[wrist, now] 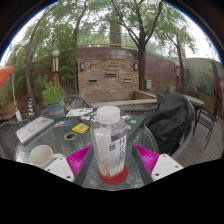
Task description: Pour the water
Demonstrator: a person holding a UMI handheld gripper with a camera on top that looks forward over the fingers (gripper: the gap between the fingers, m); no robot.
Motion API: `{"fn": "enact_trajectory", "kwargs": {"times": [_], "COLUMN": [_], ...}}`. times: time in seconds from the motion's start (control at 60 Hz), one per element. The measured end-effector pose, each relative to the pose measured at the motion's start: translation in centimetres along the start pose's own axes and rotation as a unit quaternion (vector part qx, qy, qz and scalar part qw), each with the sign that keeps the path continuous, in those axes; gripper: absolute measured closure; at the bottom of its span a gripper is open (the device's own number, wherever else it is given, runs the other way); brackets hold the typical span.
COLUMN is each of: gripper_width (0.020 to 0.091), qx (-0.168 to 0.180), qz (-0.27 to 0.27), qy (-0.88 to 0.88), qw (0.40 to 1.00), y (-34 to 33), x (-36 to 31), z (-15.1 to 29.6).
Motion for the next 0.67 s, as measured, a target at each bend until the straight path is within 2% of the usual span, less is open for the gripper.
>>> {"fn": "enact_trajectory", "kwargs": {"times": [0.1,0.317,0.667], "gripper_width": [0.0272,0.0272,0.0273], "qx": [-0.025,-0.053,-0.06], "qz": [-0.006,-0.01,-0.033], "qy": [-0.005,0.037,0.042], "qw": [1.0,0.998,0.997], "y": [-5.0,-19.5,-41.1], "x": [-0.5,-4.3,-13.7], "z": [1.5,6.6,8.2]}}
Point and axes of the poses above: the point between the fingertips, and its own axes, seen from behind it with the camera up: x to the right, z up, y forward, the way the camera looks, the point moved 7 cm from there along -y, backward, against the way the camera looks, and after that the axes turned 11 degrees about -z, right-handed, at the moved point
